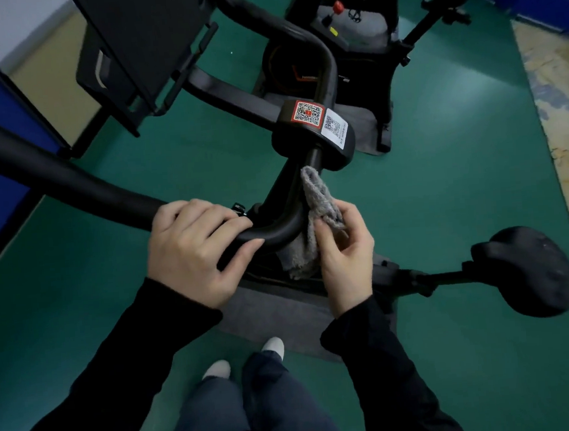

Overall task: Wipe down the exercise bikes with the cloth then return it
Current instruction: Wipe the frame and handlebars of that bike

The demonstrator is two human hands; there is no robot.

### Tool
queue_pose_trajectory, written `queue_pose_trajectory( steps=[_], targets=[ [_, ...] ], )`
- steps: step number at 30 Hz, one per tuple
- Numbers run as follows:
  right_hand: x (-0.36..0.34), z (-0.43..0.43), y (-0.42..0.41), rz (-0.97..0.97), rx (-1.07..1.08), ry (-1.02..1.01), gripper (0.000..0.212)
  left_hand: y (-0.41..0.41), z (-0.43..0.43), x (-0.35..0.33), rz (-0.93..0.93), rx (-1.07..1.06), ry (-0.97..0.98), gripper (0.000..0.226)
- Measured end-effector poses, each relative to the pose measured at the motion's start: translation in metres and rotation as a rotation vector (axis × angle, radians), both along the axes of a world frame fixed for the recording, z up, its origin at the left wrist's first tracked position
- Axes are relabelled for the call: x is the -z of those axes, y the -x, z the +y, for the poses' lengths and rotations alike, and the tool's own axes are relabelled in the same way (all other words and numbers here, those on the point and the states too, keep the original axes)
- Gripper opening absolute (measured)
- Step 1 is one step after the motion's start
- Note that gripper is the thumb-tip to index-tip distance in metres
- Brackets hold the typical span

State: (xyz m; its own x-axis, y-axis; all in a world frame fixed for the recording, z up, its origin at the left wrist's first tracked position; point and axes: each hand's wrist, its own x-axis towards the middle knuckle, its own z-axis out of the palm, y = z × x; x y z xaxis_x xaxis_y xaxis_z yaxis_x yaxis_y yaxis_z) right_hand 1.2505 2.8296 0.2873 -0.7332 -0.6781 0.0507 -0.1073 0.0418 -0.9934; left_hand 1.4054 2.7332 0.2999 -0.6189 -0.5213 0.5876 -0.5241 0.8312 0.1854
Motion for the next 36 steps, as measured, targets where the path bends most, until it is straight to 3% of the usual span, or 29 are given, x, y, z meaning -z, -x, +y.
queue_pose_trajectory(
  steps=[4, 11, 17, 22, 30, 36],
  targets=[
    [-0.013, 0.011, -0.007, 0.144, 0.035, -0.042, 0.023, -0.004, -0.003, -0.001, -0.053, 0.038, -0.005, 0.03],
    [-0.014, 0.055, -0.044, 0.115, 0.254, -0.076, 0.015, -0.021, -0.008, -0.009, -0.176, 0.176, -0.075, 0.048],
    [-0.01, 0.101, -0.065, 0.103, 0.456, -0.157, 0.018, -0.022, -0.01, -0.018, -0.115, 0.279, -0.161, 0.041],
    [-0.013, 0.136, -0.073, 0.207, 0.6, -0.28, 0.02, -0.013, 0.013, -0.021, -0.023, 0.549, -0.222, 0.033],
    [-0.011, 0.205, -0.077, 0.284, 0.729, -0.394, 0.021, 0.014, 0.088, 0.0, -0.412, 0.866, -0.316, 0.039],
    [-0.006, 0.305, -0.088, 0.254, 0.851, -0.458, 0.021, 0.036, 0.159, 0.026, -0.676, 0.943, -0.259, 0.043]
  ],
)
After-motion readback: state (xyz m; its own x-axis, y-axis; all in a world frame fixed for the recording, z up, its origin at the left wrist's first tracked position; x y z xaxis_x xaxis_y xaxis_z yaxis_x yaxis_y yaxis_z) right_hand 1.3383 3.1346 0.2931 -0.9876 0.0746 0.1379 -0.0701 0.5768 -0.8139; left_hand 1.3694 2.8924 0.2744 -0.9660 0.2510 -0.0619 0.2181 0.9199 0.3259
